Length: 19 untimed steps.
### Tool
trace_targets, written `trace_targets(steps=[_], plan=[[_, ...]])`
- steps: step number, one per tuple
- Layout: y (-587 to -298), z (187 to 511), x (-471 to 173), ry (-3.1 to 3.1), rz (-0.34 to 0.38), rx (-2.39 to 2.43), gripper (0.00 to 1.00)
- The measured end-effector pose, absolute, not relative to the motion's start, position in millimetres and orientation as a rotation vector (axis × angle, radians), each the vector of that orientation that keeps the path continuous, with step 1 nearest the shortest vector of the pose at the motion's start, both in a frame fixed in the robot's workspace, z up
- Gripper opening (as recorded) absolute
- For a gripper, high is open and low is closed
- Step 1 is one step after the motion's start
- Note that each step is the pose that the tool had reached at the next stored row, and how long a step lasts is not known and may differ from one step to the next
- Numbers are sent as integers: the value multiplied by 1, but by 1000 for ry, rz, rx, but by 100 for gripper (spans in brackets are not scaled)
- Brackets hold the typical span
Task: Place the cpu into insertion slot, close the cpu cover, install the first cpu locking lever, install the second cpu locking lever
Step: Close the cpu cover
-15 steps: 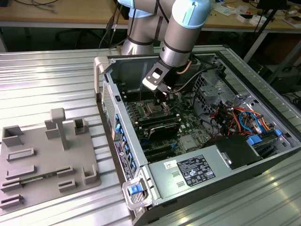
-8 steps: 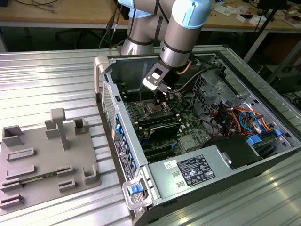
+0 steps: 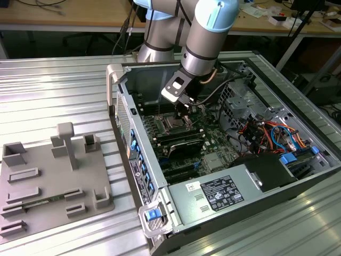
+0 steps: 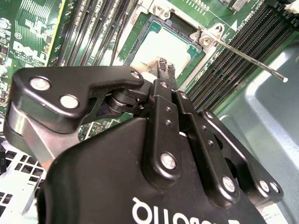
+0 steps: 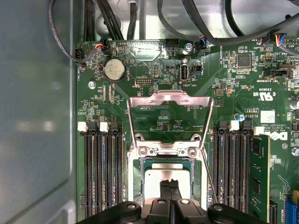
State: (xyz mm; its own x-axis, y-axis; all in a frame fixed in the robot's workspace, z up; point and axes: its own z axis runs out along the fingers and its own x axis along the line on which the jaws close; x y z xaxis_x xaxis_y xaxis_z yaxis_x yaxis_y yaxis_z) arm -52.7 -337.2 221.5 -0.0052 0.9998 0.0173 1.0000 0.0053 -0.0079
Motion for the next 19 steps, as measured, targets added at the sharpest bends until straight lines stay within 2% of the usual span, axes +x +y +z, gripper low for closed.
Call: trace_targets(steps=[19], plan=[[-337, 227, -53, -2237, -10, -2181, 11]])
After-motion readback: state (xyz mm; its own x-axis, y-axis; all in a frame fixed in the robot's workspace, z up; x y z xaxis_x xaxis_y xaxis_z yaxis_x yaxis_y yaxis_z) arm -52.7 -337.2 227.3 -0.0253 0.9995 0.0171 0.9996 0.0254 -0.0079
